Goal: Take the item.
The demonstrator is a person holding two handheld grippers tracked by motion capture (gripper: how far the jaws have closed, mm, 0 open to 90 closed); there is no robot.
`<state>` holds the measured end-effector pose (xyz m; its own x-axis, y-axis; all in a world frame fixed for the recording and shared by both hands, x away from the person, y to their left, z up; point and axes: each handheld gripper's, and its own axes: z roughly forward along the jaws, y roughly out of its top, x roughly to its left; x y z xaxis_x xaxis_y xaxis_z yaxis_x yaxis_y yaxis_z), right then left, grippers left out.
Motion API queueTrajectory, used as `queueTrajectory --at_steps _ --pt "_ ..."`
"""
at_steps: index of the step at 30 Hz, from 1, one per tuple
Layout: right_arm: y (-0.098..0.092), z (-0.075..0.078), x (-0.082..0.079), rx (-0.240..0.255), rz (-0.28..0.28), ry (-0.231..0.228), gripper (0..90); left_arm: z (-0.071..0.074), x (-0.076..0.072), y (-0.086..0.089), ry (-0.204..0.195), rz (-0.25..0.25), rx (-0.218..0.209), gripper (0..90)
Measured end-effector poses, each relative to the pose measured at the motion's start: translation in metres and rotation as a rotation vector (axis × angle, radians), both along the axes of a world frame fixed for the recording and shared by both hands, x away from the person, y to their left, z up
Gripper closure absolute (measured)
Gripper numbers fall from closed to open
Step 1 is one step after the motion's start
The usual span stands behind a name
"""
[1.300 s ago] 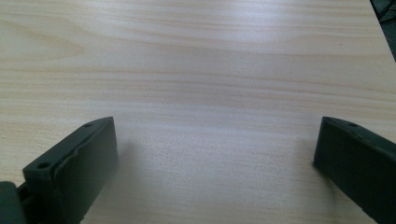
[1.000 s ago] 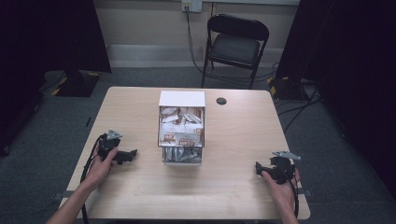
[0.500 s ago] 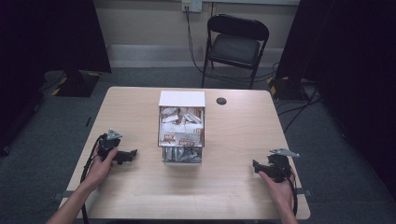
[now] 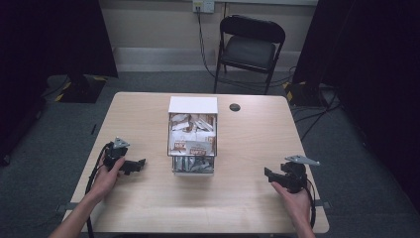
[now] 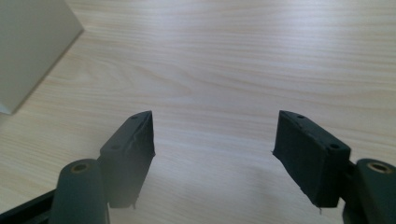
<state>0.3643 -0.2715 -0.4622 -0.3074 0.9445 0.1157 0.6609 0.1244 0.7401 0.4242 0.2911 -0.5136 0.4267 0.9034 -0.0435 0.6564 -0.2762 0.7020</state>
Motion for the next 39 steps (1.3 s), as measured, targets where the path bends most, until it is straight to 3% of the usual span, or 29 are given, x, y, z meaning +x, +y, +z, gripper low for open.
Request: queueTrajectory --at_steps 5,6,9,13,20,27,39 --pt "0.005 0.007 0.000 0.000 0.030 -0.004 30.3 0.000 0.000 0.000 0.001 0.000 -0.001 0.0" --pt "0.005 0.017 0.000 0.003 0.040 -0.026 33.7 0.000 0.000 0.000 0.001 -0.001 -0.001 0.0" --pt "0.003 0.026 0.001 0.029 0.042 -0.045 34.2 0.000 0.000 0.000 0.001 -0.001 -0.001 0.0" --pt "0.004 0.035 0.002 0.043 0.056 -0.042 33.3 0.000 0.000 0.000 0.000 -0.001 -0.001 0.0" --pt "0.013 0.061 -0.004 0.066 0.115 -0.084 36.5 0.000 0.000 0.000 0.000 0.000 -0.001 0.0" --pt "0.025 0.078 -0.010 0.107 0.173 -0.102 38.5 0.000 0.000 0.000 0.000 0.000 -0.001 0.0" --pt "0.048 0.110 -0.005 0.169 0.250 -0.125 41.6 0.000 0.000 0.000 0.000 0.000 0.000 0.0"
